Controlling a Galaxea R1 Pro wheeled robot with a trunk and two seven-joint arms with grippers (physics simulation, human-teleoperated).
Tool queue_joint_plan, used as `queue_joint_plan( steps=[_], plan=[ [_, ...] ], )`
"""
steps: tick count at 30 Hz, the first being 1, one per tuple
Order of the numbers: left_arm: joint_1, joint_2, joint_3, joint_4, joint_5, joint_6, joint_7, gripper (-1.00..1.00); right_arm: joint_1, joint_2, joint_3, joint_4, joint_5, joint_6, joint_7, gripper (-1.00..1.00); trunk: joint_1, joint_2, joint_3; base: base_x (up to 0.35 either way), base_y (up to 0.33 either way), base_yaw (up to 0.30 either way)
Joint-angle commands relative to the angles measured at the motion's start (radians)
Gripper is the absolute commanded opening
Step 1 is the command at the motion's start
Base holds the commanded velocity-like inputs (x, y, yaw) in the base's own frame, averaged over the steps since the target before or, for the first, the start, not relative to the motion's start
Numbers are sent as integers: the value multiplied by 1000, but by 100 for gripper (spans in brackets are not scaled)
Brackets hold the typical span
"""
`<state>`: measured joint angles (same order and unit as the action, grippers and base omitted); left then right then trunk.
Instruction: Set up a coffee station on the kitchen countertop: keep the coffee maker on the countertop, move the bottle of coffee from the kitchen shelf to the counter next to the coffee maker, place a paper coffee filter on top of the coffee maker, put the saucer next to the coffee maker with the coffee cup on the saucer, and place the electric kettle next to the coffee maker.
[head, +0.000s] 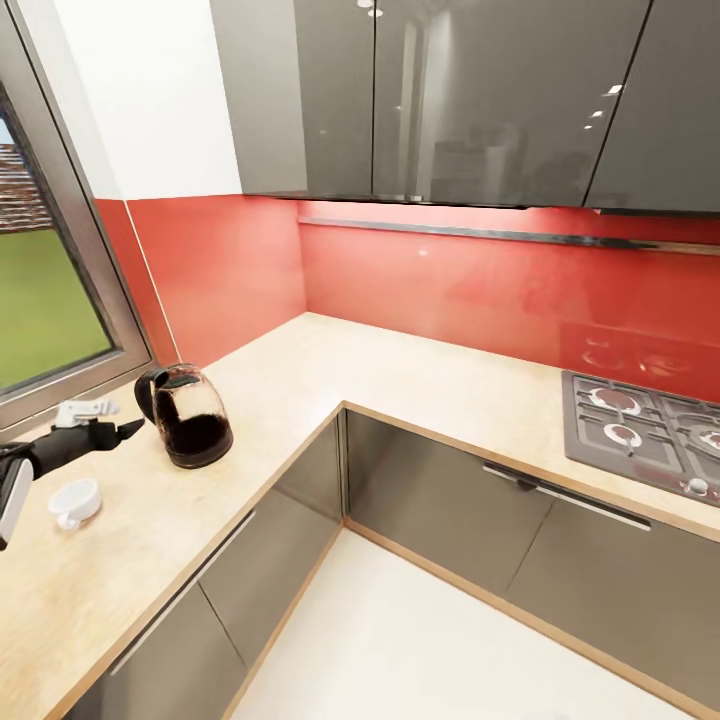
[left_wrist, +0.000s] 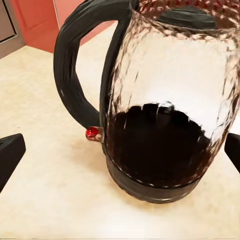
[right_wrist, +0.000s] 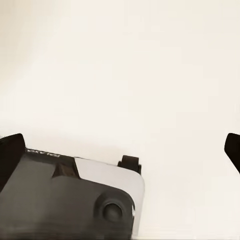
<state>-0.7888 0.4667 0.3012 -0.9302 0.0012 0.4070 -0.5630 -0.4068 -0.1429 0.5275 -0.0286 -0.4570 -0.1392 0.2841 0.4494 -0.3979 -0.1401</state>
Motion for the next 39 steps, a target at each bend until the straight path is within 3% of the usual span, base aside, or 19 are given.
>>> queue_joint_plan(
  steps=[1, 7, 14, 17, 18, 19, 20, 24, 35, 37, 39],
  plan=[
    [-1, 0, 2, 3, -1, 8, -5, 100, 9, -8, 8, 1, -11, 1, 25, 100, 1, -2, -2, 0, 0, 0],
    [-1, 0, 2, 17, -4, 7, -5, 100, 69, -24, 7, 2, -13, 37, 58, 100, 1, -2, -2, 28, 0, 0],
    [-1, 7, 4, 20, -4, 7, -5, 100, 93, -20, 9, 0, -12, 43, 46, 100, 1, -2, -2, 228, 96, 0],
    [-1, 8, 22, 21, -4, 7, -5, 100, 94, -17, 9, 0, -10, 44, 42, 100, 1, -2, -2, 70, 36, 0],
    [-1, 9, 38, 21, -4, 7, -5, 100, 94, -16, 9, 0, -9, 43, 42, 100, 1, -2, -2, 21, 11, 0],
    [-1, 11, 76, 21, -7, -4, -3, 100, 94, -15, 9, -1, -8, 43, 41, 100, 1, -2, -2, 6, 3, 0],
    [-1, 11, 85, 21, -9, -17, -1, 100, 94, -15, 9, -1, -8, 42, 41, 100, 1, -2, -2, 4, 2, 0],
    [-1, 18, 100, 21, -12, -65, 3, 100, 94, -15, 9, -1, -8, 41, 41, 100, 1, -2, -2, 20, 1, 0],
    [2, 29, 101, 21, -12, -73, 2, 100, 94, -15, 9, -1, -8, 41, 40, 100, 1, -2, -2, 103, 0, 0],
    [3, 29, 101, 27, -22, -74, 3, 100, 94, -15, 9, -1, -8, 41, 40, 100, 1, -2, -2, 6, 0, 0],
    [4, 28, 101, 54, -56, -90, 3, 100, 94, -15, 9, -1, -9, 41, 40, 100, 1, -2, -2, 1, 0, 0]
  ],
)
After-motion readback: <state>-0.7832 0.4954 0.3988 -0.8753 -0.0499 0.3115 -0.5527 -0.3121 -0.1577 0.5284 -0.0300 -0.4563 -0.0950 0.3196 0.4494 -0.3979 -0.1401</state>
